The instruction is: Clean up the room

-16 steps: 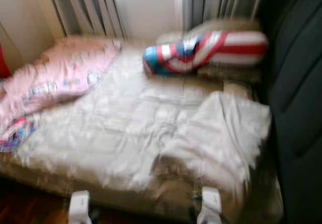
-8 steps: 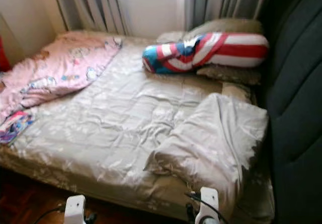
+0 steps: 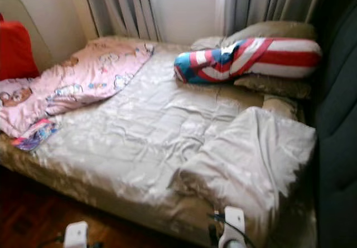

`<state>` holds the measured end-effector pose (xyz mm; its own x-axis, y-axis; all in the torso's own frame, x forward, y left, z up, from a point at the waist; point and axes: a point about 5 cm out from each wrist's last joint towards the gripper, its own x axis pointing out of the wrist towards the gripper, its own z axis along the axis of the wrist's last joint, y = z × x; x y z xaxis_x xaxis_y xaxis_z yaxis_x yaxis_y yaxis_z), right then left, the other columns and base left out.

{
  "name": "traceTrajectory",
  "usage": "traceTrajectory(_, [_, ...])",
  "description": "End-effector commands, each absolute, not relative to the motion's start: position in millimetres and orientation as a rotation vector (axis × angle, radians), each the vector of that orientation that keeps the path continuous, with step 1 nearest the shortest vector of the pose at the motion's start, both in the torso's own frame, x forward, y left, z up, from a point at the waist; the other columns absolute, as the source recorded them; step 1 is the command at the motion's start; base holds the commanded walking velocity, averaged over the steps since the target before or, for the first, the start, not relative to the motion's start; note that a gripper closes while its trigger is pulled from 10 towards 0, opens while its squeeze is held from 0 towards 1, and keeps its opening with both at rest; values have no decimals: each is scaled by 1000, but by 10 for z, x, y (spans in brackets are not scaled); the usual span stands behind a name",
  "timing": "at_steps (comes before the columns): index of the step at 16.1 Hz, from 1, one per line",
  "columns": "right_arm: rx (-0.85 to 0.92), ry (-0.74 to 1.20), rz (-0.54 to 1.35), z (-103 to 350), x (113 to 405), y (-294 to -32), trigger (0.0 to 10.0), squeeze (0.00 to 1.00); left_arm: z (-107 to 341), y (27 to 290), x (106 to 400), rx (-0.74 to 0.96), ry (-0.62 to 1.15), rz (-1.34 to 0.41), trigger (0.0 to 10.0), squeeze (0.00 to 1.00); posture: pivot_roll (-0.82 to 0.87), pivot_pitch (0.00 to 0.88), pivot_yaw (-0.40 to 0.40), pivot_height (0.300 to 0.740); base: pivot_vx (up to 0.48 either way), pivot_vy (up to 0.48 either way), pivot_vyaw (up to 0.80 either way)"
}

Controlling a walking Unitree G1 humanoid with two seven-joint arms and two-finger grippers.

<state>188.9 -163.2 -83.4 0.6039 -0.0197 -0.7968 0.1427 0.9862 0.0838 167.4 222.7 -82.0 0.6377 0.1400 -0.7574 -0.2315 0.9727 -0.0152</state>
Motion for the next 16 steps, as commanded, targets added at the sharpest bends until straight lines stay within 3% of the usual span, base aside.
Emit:
traceTrajectory(1, [148,907,-99,-818,1918,-1637,10000,0,-837,2274,1618,-127,871,226,10000,0,21,18,-43,740,0,424,0])
traceTrajectory(5, [145,909,-97,-819,1917,-1639,10000,0,-833,2307,1613,-125,873,231,10000,0,22,18,-44,740,0,439,0])
traceTrajectory(16, [142,913,-95,-822,1912,-1634,10000,0,-872,2162,1606,-123,898,213,10000,0,24,22,-44,740,0,0,0])
